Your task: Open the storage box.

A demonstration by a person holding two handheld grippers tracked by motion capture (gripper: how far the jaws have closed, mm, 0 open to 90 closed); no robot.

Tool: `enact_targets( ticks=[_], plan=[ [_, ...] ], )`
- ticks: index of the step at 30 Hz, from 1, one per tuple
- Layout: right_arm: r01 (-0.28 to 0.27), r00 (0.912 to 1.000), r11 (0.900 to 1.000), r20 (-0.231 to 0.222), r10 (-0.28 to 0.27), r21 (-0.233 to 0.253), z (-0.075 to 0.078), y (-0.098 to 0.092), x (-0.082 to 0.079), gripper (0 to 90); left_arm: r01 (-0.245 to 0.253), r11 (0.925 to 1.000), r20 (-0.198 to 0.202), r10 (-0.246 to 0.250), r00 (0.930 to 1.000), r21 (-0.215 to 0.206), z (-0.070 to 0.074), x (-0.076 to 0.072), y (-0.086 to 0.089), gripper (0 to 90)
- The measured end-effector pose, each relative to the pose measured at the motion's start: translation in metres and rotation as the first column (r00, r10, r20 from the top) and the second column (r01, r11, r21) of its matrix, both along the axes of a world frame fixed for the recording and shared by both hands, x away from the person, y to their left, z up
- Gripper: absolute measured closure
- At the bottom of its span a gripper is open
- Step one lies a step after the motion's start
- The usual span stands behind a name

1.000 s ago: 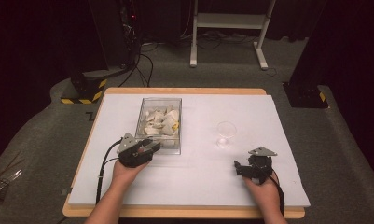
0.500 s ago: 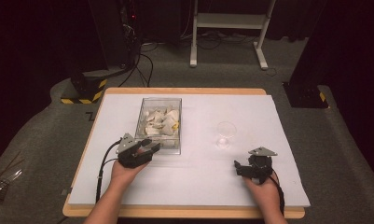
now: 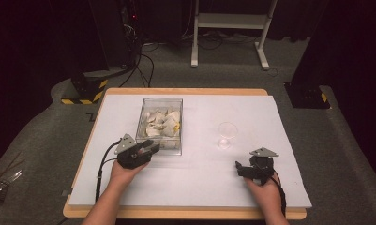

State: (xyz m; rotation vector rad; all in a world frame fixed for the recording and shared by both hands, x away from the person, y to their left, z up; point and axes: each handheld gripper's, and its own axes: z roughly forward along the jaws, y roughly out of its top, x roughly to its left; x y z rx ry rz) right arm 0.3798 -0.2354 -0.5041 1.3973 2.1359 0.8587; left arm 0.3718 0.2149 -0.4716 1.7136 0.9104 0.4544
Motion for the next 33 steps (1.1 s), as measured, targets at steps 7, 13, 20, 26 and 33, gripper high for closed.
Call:
enact_targets(
  ticks=[7, 13, 20, 26, 33],
  plan=[
    [-0.001, 1.0000, 1.000, 0.001, 0.001, 0.000, 0.000, 0.000, 0.000, 12.6, 0.000, 0.9999, 0.015, 0.000, 0.9999, -0.011, -0.002, -0.009, 0.000, 57.7],
    [-0.002, 1.0000, 1.000, 0.002, 0.002, -0.001, 0.000, 0.000, 0.000, 12.7, 0.003, 0.9999, 0.025, -0.002, 0.9997, -0.011, -0.003, -0.017, 0.000, 57.6],
    [-0.003, 1.0000, 1.000, 0.003, 0.003, -0.001, 0.000, 0.000, 0.000, 12.8, 0.008, 1.0000, 0.033, -0.007, 0.9994, -0.005, -0.004, -0.028, 0.000, 57.6],
    [-0.003, 1.0000, 1.000, 0.003, 0.003, -0.002, 0.000, 0.000, 0.000, 13.0, 0.014, 0.9999, 0.033, -0.014, 0.9993, 0.003, -0.002, -0.039, 0.001, 57.1],
    [-0.005, 1.0000, 1.000, 0.005, 0.005, -0.002, 0.000, 0.000, 0.000, 13.2, 0.020, 0.9998, 0.030, -0.020, 0.9994, 0.005, -0.001, -0.053, 0.002, 56.8]
  ],
)
